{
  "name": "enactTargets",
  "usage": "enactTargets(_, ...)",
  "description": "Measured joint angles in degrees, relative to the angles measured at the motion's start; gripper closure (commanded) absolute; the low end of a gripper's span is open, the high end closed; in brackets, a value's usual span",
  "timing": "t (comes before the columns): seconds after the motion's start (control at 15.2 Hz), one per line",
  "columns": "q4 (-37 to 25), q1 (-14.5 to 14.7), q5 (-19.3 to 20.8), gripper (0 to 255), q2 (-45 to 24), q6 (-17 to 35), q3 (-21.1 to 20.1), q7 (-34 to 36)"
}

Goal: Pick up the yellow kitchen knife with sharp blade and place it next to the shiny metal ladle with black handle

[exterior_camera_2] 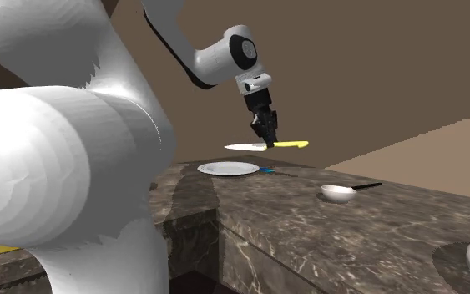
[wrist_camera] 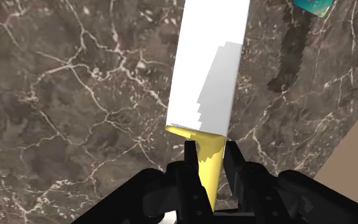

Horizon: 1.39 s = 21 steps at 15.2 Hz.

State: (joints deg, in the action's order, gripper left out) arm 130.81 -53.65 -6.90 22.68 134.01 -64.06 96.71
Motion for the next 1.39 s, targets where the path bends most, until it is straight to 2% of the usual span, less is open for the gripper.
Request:
enactTargets(0.13, 0.2, -2.4, 1.6, 255, -2.0, 1.7, 0.0, -1.4)
enactTargets(0.26, -1.4, -6.1, 4.3, 255, -5.1, 2.6, -0.8, -2.4)
enactTargets(0.53, -3.2, -10.7, 8.0, 255, -9.3, 3.5, -0.5, -4.8)
enactTargets(0.66, -5.4, -15.2, 13.1, 255, -14.0, 4.2, -3.2, -3.4)
enactTargets(0.86, -8.2, -19.5, 20.9, 255, -20.7, 3.9, -4.9, -1.5)
enactTargets(1.06, -12.2, -20.3, 29.3, 255, -28.2, 2.1, -3.7, 0.4)
enactTargets(1.12, -13.2, -20.5, 30.7, 255, -29.7, 1.9, -2.9, -0.1)
enactTargets(1.39, -20.1, -17.4, 38.2, 255, -38.2, -1.0, 2.0, -0.1)
